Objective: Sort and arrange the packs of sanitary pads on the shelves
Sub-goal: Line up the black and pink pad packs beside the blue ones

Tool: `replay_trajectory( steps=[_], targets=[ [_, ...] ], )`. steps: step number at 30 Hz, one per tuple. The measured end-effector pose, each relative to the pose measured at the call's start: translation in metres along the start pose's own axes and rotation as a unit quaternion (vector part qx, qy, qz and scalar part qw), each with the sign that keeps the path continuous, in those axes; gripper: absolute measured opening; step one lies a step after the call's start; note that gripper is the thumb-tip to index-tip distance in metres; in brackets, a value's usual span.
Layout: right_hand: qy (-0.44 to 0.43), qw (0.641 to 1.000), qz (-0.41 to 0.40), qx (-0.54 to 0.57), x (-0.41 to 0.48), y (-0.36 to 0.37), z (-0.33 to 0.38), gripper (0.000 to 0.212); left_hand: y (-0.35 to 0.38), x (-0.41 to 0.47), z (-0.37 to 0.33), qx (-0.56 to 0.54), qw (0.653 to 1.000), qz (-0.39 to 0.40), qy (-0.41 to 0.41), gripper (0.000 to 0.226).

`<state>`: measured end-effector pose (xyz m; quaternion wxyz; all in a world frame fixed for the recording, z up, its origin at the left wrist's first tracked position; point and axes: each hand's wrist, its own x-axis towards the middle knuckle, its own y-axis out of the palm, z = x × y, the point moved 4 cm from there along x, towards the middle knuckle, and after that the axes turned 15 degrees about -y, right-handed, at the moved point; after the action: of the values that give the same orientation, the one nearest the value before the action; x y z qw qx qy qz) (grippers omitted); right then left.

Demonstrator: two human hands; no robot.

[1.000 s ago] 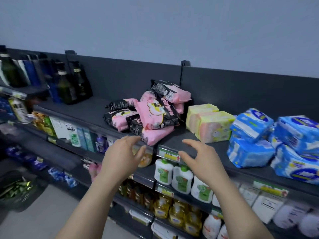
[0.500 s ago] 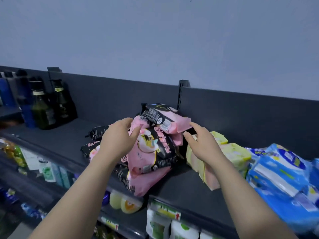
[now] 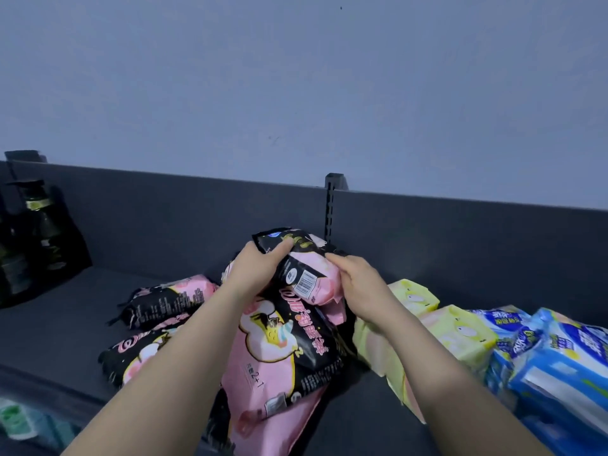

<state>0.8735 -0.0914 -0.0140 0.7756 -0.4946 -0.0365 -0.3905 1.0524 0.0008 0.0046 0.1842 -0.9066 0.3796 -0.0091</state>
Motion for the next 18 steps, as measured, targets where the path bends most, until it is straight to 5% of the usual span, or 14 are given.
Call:
replay_trajectory(
  steps=[4, 11, 14, 18],
  targets=[
    [-0.012, 0.999, -0.026, -0.016, -0.003, 0.004, 0.009, 0.047, 0.005, 0.009, 0.003, -0.116, 0.990, 0.075, -0.036, 0.068],
    [-0.050, 0.993, -0.101, 0.020, -0.017, -0.016, 0.055, 0.041, -0.015, 0.007, -0.003, -0.354, 0.922, 0.144, -0.063, 0.047],
    [-0.019, 0.992, -0.121, 0.031, -0.023, -0.023, 0.063, 0.038, -0.043, 0.000, -0.008, -0.401, 0.907, 0.127, -0.031, 0.047],
    [0.095, 0.994, -0.051, -0.019, -0.037, -0.010, 0.067, 0.053, -0.089, -0.011, 0.002, -0.455, 0.882, 0.125, -0.015, 0.034]
  ],
)
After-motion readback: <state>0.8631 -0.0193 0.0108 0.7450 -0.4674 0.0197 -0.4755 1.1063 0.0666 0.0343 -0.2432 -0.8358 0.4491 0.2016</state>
